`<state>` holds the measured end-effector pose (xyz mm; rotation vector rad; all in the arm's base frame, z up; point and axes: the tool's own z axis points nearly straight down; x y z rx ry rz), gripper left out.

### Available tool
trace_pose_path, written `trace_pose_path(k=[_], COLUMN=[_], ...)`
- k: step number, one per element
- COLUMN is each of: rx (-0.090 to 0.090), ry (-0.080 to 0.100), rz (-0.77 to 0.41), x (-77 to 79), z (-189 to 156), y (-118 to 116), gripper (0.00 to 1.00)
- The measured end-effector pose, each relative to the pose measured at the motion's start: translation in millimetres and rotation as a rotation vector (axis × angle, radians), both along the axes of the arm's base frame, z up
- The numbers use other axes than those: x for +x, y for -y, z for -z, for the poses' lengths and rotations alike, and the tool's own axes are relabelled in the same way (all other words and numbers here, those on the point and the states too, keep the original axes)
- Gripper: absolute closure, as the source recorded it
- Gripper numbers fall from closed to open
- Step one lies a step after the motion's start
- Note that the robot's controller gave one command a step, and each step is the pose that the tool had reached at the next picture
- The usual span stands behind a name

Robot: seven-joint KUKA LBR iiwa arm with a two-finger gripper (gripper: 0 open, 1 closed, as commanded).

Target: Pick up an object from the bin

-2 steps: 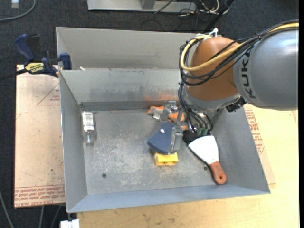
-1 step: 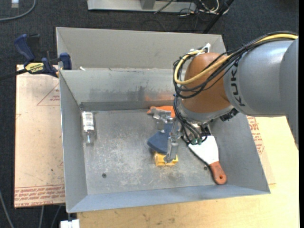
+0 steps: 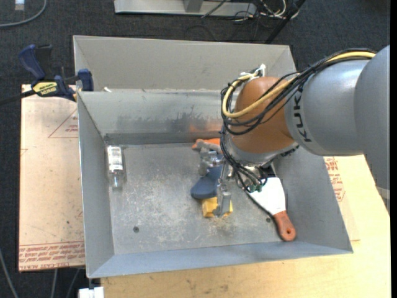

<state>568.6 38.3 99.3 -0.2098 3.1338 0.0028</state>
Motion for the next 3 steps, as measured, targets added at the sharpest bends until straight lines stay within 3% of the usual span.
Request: trace_pose_path(k=[1,2,3], rx=[0.003,0.002,0.003], ry=[0.013,0.013,0.012], rz=[0.098,0.097,0.119], x=[34.2,34.1,33.8], z=[27,27,-163], y=[13,13,22], gripper=[1.00,1.00,1.00])
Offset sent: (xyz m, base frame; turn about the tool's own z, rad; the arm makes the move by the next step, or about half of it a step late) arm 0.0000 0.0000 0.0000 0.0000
